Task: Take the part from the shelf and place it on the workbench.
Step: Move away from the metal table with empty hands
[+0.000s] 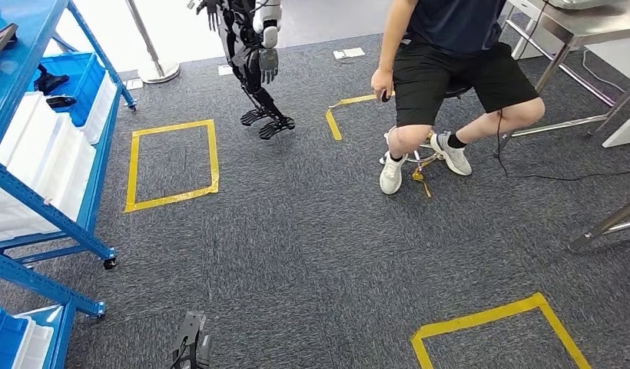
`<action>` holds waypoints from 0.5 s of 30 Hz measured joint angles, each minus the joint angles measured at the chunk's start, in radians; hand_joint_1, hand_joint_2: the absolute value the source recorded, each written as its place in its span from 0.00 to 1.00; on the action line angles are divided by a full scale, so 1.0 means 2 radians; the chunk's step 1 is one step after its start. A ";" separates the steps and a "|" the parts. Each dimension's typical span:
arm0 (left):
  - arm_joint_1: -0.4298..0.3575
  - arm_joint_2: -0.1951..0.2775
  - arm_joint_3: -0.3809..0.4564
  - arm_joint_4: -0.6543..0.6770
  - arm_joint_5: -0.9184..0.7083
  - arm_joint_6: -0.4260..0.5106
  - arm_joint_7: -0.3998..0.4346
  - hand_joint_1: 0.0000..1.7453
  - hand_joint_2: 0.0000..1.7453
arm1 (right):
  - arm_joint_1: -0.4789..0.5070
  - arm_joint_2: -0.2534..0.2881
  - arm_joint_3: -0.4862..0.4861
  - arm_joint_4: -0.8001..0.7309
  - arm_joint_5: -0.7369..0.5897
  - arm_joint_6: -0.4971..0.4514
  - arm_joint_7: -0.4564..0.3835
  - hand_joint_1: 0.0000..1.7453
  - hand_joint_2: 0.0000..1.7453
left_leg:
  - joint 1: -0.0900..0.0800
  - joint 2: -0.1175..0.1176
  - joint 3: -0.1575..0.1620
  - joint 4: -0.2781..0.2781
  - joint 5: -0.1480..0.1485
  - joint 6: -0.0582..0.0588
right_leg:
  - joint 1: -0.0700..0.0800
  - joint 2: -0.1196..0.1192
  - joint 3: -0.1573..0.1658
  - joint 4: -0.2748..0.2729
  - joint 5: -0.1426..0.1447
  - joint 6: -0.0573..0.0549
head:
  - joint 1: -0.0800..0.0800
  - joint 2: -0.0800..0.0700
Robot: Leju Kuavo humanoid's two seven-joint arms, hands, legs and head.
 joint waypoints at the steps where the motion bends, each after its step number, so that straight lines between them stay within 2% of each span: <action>1: 0.000 0.000 0.000 0.000 0.000 0.000 0.000 0.00 0.00 | 0.000 0.000 0.000 0.000 0.000 0.000 0.000 0.00 1.00 | 0.000 0.001 0.006 -0.011 0.005 0.000 | 0.000 -0.002 0.000 0.000 0.000 0.000 | 0.000 0.000; 2: 0.000 0.000 0.000 0.000 0.000 0.000 0.000 0.00 0.00 | -0.001 0.000 0.000 0.000 0.000 0.000 0.000 0.00 1.00 | 0.000 0.004 0.017 -0.029 0.013 0.001 | 0.000 -0.004 0.001 0.000 -0.001 0.000 | 0.000 0.000; 4: -0.001 0.000 0.000 -0.002 -0.001 0.002 0.000 0.00 0.00 | -0.001 0.001 0.000 0.000 0.001 0.000 0.000 0.00 1.00 | -0.005 0.032 0.049 -0.085 0.029 0.006 | 0.004 -0.013 0.002 0.001 -0.003 0.003 | 0.000 0.000; 5: -0.001 0.001 0.000 -0.004 -0.003 0.003 0.000 0.00 0.00 | -0.002 0.001 0.000 0.000 0.002 0.000 0.000 0.00 1.00 | -0.006 0.036 0.062 -0.110 0.036 0.011 | 0.005 -0.015 0.004 0.003 -0.007 0.007 | 0.000 0.000; 6: -0.003 0.001 0.000 -0.006 -0.006 0.004 0.000 0.00 0.00 | -0.002 0.001 0.000 0.000 0.003 0.000 0.000 0.00 1.00 | -0.008 0.034 0.069 -0.126 0.040 0.017 | 0.006 -0.006 -0.003 0.022 -0.019 0.010 | 0.002 0.000; 7: -0.004 0.002 0.001 -0.007 -0.009 0.004 -0.001 0.00 0.00 | -0.001 0.001 0.000 0.000 0.003 0.000 0.001 0.00 1.00 | -0.007 0.014 0.068 -0.128 0.043 0.022 | 0.005 0.007 -0.022 0.061 -0.035 0.012 | 0.003 0.000; 8: -0.004 0.002 0.001 -0.007 -0.013 0.003 -0.002 0.00 0.00 | 0.000 0.001 0.000 0.001 0.002 0.000 0.001 0.00 1.00 | -0.006 -0.013 0.067 -0.130 0.047 0.025 | 0.001 0.030 -0.025 0.062 -0.034 0.019 | 0.004 0.000; 9: -0.005 0.002 0.001 -0.007 -0.016 0.003 -0.003 0.00 0.00 | 0.002 0.002 0.000 0.001 -0.001 -0.001 0.001 0.00 1.00 | -0.006 -0.035 0.065 -0.129 0.049 0.023 | -0.001 0.047 -0.028 0.062 -0.030 0.020 | 0.005 0.000; 10: -0.004 0.003 0.002 -0.007 -0.018 0.003 -0.004 0.00 0.00 | 0.004 0.002 0.000 0.002 -0.003 -0.002 0.000 0.00 1.00 | -0.006 -0.037 0.056 -0.112 0.039 0.017 | -0.003 0.048 -0.023 0.044 -0.017 0.018 | 0.004 0.000; 11: -0.004 0.003 0.003 -0.006 -0.020 0.004 -0.005 0.00 0.00 | 0.006 0.001 0.000 0.003 -0.004 -0.002 0.001 0.00 1.00 | -0.005 -0.032 0.037 -0.072 0.022 0.010 | -0.003 0.041 -0.007 0.005 0.001 0.015 | 0.002 0.000; 12: -0.002 0.004 0.004 -0.005 -0.022 0.004 -0.007 0.00 0.00 | 0.006 0.000 0.000 0.003 -0.004 -0.001 0.003 0.00 1.00 | -0.005 -0.016 0.031 -0.058 0.017 0.005 | -0.001 0.021 -0.006 0.005 0.002 0.006 | 0.000 0.000; 13: -0.001 0.005 0.006 -0.004 -0.025 0.004 -0.008 0.00 0.00 | 0.008 -0.001 0.000 0.003 -0.004 -0.001 0.005 0.00 1.00 | -0.005 0.010 0.032 -0.055 0.013 0.004 | 0.000 0.002 -0.006 0.004 0.002 0.001 | -0.001 0.000; 14: 0.000 0.004 0.007 -0.003 -0.026 0.005 -0.010 0.00 0.00 | 0.009 -0.002 0.000 0.003 -0.004 -0.001 0.008 0.00 1.00 | -0.005 0.023 0.043 -0.070 0.020 0.005 | 0.003 -0.011 -0.005 0.005 0.000 0.002 | -0.001 0.000; 15: 0.000 0.004 0.008 -0.003 -0.027 0.005 -0.011 0.00 0.00 | 0.009 -0.003 -0.001 0.003 -0.004 -0.001 0.010 0.00 1.00 | -0.007 0.033 0.062 -0.107 0.034 0.008 | 0.005 -0.019 -0.004 0.005 -0.002 0.004 | -0.001 0.000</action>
